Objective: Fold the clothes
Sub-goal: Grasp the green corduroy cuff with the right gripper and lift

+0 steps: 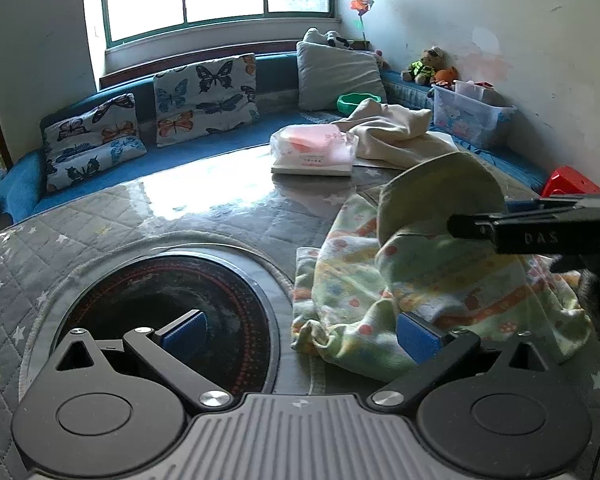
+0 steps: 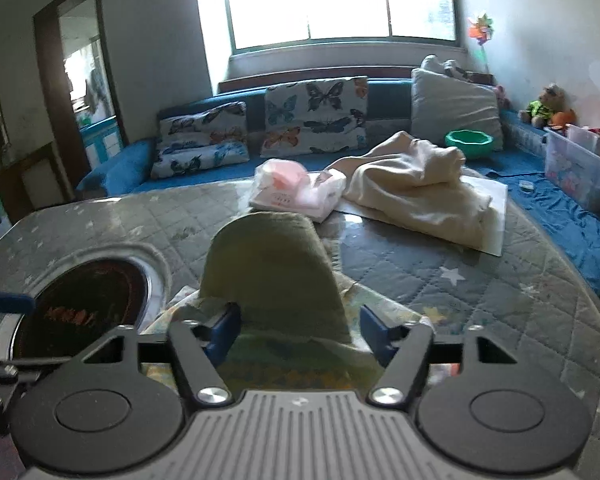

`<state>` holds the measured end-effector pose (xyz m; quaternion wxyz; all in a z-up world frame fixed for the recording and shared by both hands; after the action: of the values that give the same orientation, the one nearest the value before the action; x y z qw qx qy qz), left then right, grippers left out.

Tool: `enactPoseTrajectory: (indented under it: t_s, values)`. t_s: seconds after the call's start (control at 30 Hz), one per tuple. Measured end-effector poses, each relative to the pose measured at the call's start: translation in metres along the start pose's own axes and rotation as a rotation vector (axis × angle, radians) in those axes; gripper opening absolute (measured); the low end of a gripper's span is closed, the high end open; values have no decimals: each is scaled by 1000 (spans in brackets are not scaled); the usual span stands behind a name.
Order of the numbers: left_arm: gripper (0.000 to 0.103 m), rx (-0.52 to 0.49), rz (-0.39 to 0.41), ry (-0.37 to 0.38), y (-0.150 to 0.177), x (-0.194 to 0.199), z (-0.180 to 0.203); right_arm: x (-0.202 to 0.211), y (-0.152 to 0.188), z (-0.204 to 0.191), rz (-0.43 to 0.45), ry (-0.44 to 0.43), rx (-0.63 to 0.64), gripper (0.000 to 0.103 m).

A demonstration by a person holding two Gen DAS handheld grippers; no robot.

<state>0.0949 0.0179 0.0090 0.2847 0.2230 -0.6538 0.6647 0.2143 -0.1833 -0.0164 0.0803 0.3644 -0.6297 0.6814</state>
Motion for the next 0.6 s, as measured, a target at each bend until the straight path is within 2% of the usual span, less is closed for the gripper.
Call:
enactPoseTrajectory:
  t_s: [0.17, 0.3, 0.47, 0.6]
  values:
    - [103, 9, 5, -8, 0, 2, -4, 11, 0, -4, 8, -20, 23, 30]
    - [103, 18, 16, -12, 0, 9, -9, 27, 2, -7, 25, -36, 46, 17]
    - [103, 25, 32, -21, 0, 18, -12, 57, 11, -20, 52, -58, 107, 11]
    - [103, 31, 49, -24, 0, 27, -15, 84, 22, -36, 75, -85, 176, 11]
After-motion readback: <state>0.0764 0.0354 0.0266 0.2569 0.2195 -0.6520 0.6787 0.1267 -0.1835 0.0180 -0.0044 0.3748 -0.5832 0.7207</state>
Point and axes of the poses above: each gripper's, at about its wrist camera, not at the fingertips, and x roughly against the way its jaws point, z to its right, y to its underside, the point moved 2 cm from there along -x, roughly the way its jaws point, and after that the axes turned 6 degrees about y, right-handed, at the moved point
